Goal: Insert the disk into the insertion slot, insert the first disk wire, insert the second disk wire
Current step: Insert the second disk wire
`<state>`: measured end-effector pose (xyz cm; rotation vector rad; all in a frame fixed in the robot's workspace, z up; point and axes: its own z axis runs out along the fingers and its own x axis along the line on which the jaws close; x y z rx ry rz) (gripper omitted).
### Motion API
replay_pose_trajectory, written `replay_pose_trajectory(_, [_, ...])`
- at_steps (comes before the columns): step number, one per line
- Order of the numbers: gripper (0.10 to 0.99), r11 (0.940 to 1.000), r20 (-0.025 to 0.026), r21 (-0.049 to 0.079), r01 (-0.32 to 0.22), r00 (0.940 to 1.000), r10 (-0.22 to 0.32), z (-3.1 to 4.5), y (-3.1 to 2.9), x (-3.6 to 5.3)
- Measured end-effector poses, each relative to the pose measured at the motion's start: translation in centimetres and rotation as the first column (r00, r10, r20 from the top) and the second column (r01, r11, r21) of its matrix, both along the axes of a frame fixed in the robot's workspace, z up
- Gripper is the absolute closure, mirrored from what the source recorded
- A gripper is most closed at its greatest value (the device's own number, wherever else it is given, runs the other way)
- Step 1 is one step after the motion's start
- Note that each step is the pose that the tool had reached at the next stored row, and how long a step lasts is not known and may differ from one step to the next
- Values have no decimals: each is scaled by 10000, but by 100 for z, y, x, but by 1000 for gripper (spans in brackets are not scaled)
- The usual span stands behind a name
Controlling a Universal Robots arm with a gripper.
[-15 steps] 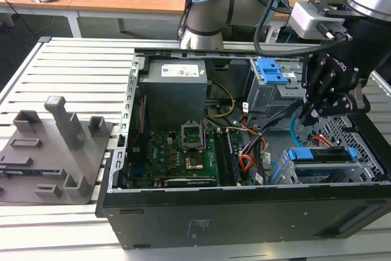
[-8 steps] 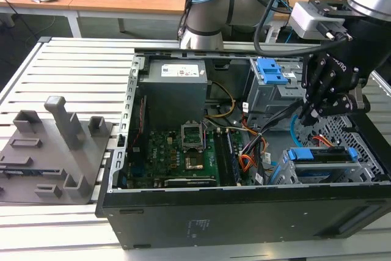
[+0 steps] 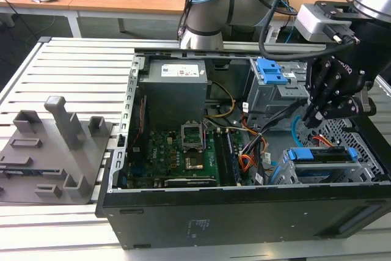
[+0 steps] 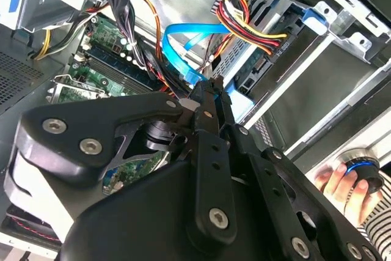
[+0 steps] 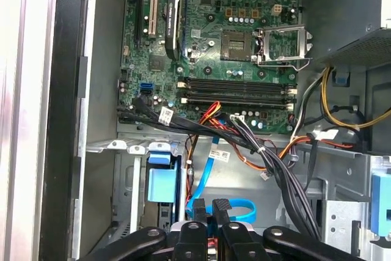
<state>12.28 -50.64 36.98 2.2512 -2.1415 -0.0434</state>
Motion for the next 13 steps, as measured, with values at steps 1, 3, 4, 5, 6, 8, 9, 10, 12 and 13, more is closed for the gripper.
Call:
replay_pose_trajectory(1, [925, 10000, 0, 0, 0, 10000, 0, -3, -11, 0])
replay_pose_trajectory(3, [925, 10000, 0, 0, 0, 10000, 0, -10, -32, 0])
replay_pose_trajectory(4, [925, 10000, 0, 1, 0, 10000, 0, -15, -51, 0])
replay_pose_trajectory(5, [925, 10000, 0, 0, 0, 10000, 0, -17, -62, 0])
replay_pose_trajectory(6, [925, 10000, 0, 1, 1, 10000, -1, -20, -77, 0])
replay_pose_trajectory(8, [925, 10000, 0, 0, 0, 10000, 0, -24, -112, 0])
replay_pose_trajectory(9, [925, 10000, 0, 2, 0, 10000, 0, -27, -135, 0])
replay_pose_trajectory(10, [925, 10000, 0, 4, 0, 10000, 0, -29, -150, 0])
replay_pose_trajectory(12, [925, 10000, 0, 3, 0, 10000, 0, -35, -186, 0])
replay_pose_trajectory(13, [925, 10000, 0, 4, 0, 10000, 0, -38, -202, 0])
